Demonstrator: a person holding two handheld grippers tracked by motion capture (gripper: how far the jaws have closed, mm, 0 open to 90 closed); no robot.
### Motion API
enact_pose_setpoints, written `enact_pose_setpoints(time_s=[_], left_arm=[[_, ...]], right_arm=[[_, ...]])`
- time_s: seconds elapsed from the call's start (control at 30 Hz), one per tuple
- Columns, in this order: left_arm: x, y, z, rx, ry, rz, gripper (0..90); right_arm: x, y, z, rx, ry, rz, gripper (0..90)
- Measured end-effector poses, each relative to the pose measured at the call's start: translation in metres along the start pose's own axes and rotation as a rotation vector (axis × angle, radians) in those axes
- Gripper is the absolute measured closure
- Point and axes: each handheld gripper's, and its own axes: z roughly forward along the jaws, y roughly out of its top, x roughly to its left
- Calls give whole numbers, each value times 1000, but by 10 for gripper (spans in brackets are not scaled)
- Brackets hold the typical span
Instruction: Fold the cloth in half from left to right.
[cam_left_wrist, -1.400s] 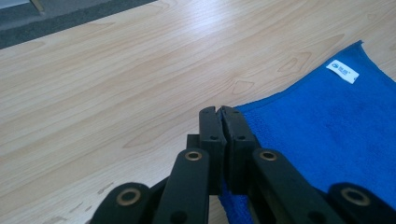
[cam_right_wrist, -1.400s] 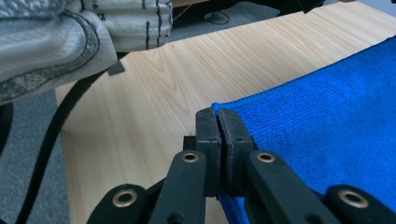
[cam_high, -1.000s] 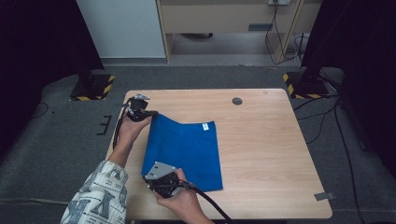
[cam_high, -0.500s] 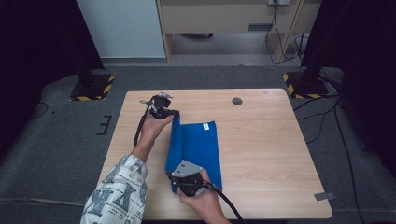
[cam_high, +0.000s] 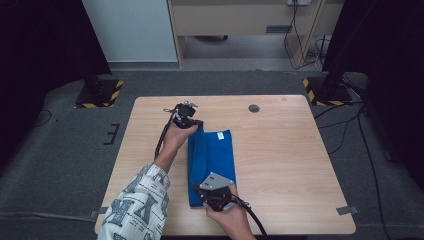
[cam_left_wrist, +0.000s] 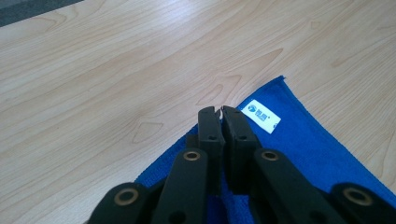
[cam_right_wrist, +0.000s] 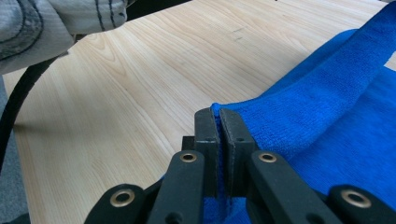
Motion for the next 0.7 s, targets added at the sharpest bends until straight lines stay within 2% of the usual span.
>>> enact_pose_setpoints(time_s=[0.2, 0.43, 0.7], left_arm=[[-14, 6, 5, 3, -8, 33, 868], [-25, 13, 12, 1, -32, 51, 868], [-33, 13, 23, 24, -43, 61, 866]], right_arm=[[-5, -4, -10, 3, -16, 4, 870], [-11, -14, -16, -1, -36, 36, 869], [-11, -14, -22, 3, -39, 29, 868]])
